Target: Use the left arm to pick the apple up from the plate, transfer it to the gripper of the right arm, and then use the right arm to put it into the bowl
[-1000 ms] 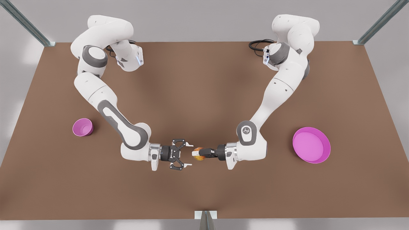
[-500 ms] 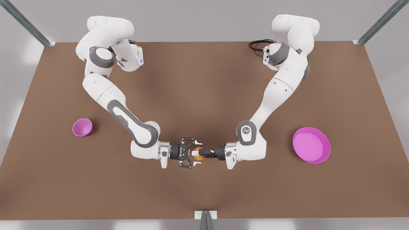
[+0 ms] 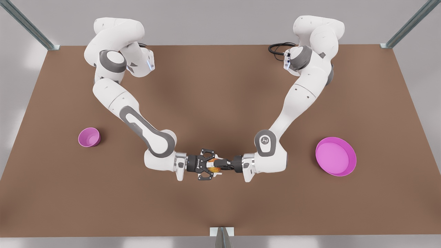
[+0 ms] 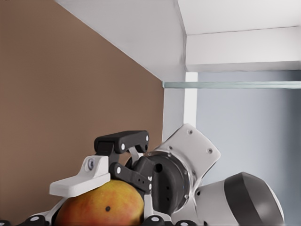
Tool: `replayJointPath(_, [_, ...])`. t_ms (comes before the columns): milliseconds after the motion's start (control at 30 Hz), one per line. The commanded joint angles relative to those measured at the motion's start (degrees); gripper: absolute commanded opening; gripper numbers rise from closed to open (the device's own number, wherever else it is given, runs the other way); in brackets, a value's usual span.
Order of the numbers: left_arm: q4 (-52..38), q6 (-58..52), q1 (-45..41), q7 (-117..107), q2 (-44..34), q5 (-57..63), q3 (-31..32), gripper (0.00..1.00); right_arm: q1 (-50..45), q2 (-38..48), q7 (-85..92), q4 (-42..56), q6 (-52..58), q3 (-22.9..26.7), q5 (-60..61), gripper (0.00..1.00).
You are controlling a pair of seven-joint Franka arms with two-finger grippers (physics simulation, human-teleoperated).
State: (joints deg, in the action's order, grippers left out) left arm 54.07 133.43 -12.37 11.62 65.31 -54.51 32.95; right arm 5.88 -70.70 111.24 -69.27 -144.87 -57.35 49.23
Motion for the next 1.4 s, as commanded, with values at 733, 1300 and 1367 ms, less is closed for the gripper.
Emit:
replayJointPath(733, [0.6, -66.9, 14.8, -21.1, -25.1, 84.6, 0.1, 1.0, 18.7, 23.8, -11.0, -12.0, 34.7, 25.4, -44.2, 0.57])
replayJointPath(1300, [17.9, -57.6, 11.8, -16.5, -44.5, 71.2, -14.0, 1.0, 18.6, 44.2, -34.7, -40.6, 9.3, 48.5, -67.9, 0.58])
replayJointPath(1367, [17.9, -57.6, 12.1, -16.5, -44.4, 71.0, -14.1, 1.0, 19.8, 45.4, -34.8, -45.0, 5.4, 48.5, -67.8, 0.58])
